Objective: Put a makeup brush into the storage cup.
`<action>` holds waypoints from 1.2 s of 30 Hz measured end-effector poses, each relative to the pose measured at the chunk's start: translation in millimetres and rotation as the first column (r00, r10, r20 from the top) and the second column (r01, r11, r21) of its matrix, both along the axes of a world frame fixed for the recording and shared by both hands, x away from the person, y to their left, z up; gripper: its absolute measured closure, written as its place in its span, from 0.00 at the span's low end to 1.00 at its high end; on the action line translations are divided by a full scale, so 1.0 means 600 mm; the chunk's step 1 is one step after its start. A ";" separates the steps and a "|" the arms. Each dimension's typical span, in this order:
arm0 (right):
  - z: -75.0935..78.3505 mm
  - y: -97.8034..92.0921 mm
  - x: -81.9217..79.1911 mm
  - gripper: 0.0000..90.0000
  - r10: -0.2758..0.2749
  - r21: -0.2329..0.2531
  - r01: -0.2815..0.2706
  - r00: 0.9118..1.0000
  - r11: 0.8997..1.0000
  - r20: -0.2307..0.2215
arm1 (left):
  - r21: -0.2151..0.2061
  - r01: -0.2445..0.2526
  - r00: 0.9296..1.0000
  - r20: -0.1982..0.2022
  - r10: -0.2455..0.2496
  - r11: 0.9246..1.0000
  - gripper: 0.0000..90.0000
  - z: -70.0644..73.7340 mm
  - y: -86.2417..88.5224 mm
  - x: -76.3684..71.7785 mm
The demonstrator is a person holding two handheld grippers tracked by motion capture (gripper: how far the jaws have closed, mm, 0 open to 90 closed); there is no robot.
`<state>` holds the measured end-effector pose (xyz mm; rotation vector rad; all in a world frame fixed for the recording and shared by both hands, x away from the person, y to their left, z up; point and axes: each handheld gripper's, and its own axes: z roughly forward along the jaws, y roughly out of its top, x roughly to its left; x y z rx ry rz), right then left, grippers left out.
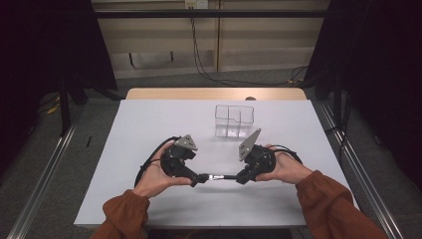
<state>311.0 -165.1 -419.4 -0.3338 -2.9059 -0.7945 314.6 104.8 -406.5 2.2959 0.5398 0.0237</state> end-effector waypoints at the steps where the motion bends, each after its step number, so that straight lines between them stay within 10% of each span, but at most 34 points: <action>1: 0.000 0.000 -0.001 0.89 -0.012 -0.005 0.012 1.000 1.000 0.002 | -0.009 -0.014 1.000 0.012 0.015 1.000 0.07 0.001 0.005 0.000; 19: -0.006 -0.039 -0.016 0.89 -0.155 0.015 0.154 0.987 0.988 0.037 | -0.091 -0.113 0.992 0.044 0.117 0.989 0.04 -0.010 0.060 -0.024; 36: -0.034 -0.063 -0.032 0.89 -0.276 0.254 0.253 0.959 0.934 0.059 | -0.137 -0.176 0.977 0.098 0.190 0.975 0.05 -0.030 0.080 -0.036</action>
